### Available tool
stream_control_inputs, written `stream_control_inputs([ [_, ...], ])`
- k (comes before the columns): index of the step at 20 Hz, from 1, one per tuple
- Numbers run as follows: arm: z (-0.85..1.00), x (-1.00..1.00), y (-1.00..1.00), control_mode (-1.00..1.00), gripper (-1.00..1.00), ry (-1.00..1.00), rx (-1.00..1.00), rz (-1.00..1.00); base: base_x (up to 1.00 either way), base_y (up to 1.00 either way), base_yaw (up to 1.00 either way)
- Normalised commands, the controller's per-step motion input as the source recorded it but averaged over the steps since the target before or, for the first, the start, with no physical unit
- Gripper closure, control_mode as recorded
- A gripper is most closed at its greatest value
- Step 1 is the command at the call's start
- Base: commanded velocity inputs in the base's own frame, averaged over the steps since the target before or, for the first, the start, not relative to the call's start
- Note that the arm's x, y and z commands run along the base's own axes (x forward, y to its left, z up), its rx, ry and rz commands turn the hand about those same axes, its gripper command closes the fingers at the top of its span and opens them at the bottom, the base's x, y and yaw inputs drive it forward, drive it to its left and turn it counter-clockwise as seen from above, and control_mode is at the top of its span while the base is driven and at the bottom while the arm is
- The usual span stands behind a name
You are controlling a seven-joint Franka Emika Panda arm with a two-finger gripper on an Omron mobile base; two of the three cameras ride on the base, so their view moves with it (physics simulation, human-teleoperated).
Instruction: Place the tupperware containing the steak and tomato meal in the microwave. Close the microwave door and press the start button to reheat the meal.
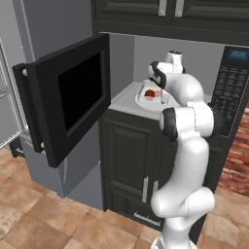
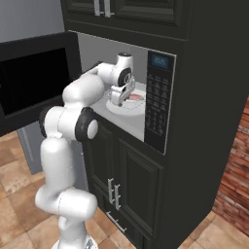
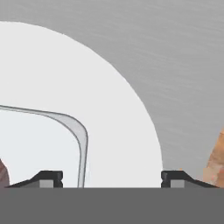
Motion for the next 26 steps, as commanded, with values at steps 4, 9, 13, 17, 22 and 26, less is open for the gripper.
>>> stream_control_inputs([
  [4, -0.40, -1.00, 0.70, -1.00, -1.00, -0.32, -0.22, 0.00, 0.00, 0.00, 0.00],
  [9, -0.24, -1.00, 0.75, -1.00, -1.00, -0.30, -0.20, 0.00, 0.00, 0.00, 0.00],
  [13, 0.53, -1.00, 0.51, -1.00, -1.00, -0.19, -0.18, 0.00, 0.00, 0.00, 0.00],
  [17, 0.73, -1.00, 0.54, -1.00, -1.00, -0.01, -0.17, 0.00, 0.00, 0.00, 0.00],
  [22, 0.62, -1.00, 0.66, -1.00, -1.00, 0.00, -0.17, 0.00, 0.00, 0.00, 0.00],
  [26, 0.33, -1.00, 0.87, -1.00, -1.00, -0.05, -0.25, 0.00, 0.00, 0.00, 0.00],
])
